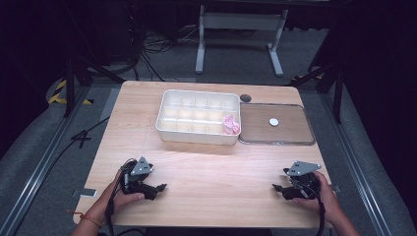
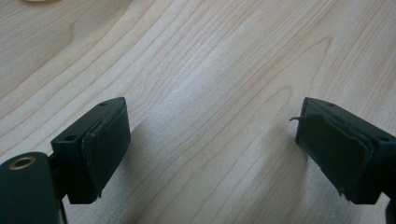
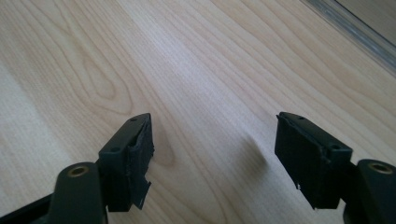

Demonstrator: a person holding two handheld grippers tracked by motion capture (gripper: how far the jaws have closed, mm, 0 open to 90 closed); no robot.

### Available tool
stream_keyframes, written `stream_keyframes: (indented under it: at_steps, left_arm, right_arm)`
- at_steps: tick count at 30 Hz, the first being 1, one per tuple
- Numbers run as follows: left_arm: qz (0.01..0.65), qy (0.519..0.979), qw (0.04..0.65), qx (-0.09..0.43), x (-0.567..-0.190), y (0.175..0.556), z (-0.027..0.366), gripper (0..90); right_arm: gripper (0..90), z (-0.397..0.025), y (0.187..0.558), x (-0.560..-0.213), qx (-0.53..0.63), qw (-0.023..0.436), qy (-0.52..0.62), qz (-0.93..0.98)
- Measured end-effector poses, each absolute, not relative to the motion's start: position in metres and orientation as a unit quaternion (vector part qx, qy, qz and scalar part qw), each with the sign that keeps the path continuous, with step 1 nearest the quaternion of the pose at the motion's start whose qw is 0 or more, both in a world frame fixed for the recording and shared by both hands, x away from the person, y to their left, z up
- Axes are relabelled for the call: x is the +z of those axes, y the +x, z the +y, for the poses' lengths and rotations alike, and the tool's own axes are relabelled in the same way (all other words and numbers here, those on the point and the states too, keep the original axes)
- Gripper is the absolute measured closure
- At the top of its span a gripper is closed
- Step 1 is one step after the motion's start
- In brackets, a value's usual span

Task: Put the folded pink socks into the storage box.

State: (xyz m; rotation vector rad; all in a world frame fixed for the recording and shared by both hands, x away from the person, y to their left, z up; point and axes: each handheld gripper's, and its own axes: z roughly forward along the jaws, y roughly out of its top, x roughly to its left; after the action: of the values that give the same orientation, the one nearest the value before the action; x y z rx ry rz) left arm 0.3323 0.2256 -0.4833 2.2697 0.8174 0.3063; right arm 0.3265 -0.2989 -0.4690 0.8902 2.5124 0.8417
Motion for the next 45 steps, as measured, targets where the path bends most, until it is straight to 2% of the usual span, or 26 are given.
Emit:
stream_keyframes:
  at_steps: [14, 45]
  left_arm:
    - [0.316, 0.875, 0.347, 0.119, -0.483, 0.332, 0.226, 10.3]
    - [0.316, 0.875, 0.346, 0.119, -0.483, 0.332, 0.225, 9.8]
  right_arm:
    - [23.1, -0.321, 0.311, -0.486, 0.375, 0.157, 0.360, 0.840]
    - [18.1, -0.322, 0.310, -0.487, 0.370, 0.162, 0.373, 0.835]
